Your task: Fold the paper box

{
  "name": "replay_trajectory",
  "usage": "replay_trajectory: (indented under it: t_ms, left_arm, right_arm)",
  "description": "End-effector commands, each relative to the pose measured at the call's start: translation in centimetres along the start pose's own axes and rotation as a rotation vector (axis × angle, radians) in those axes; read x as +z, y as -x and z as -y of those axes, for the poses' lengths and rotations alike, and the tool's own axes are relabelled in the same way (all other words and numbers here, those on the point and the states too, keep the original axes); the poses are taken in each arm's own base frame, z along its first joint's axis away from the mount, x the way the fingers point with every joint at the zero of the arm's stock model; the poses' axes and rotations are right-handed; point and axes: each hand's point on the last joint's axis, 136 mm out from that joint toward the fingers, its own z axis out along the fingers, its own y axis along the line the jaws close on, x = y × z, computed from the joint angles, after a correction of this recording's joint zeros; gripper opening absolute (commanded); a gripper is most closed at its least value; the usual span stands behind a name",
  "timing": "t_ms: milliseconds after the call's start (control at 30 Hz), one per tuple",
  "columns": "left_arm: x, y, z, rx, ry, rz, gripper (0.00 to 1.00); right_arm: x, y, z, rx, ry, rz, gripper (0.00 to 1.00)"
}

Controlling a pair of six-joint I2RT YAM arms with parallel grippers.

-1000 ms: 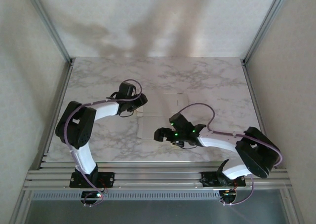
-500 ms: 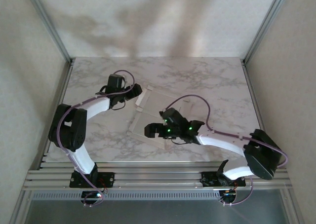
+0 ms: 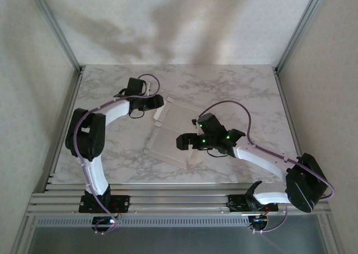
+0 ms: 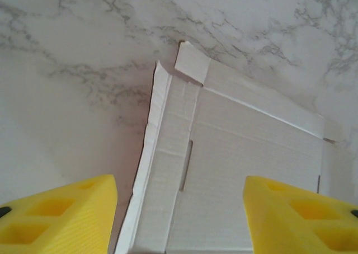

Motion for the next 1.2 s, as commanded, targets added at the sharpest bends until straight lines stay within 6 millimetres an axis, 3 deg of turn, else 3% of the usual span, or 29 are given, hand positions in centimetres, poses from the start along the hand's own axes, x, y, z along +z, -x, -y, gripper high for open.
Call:
replay_trajectory:
  t_ms: [0, 233, 467, 733, 800, 900, 1067, 1167]
  left_arm:
    - [0.7, 0.8, 0.7, 0.118, -0.020, -0.029, 0.59]
    - [3.6, 0.2, -0.1, 0.175, -0.017, -0.134, 0.40]
    - [4.8, -1.1, -0.4, 0.181, -0.043, -0.178, 0.25]
    - [5.2, -1.9, -0.4, 0.194, -0.046, -0.204, 0.26]
    - [5.1, -1.8, -0.3, 0.200, -0.047, -0.202, 0.22]
    - [4.6, -1.3, 0.5, 0.219, -0.067, -0.189, 0.08]
    - [2.6, 0.2, 3.9, 0.283, -0.179, -0.149, 0.10]
    - [1.1, 0.6, 6.1, 0.402, -0.188, -0.122, 0.10]
  right_arm:
    - [-0.9, -1.0, 0.3, -0.043, 0.014, -0.028, 0.99]
    - [-2.6, -0.6, 1.2, -0.056, 0.030, -0.026, 0.99]
    - [-4.1, 0.3, 2.4, -0.028, 0.025, 0.014, 0.99]
    - [-4.7, 0.2, 3.5, -0.006, 0.010, 0.022, 0.99]
    - [-4.8, 0.3, 3.7, -0.005, 0.006, 0.025, 0.99]
    - [-5.0, 0.5, 3.9, -0.013, -0.002, 0.032, 0.99]
    - [-6.6, 1.6, 3.4, -0.050, 0.018, 0.054, 0.99]
    - [-8.9, 3.5, 1.7, -0.124, 0.065, 0.082, 0.98]
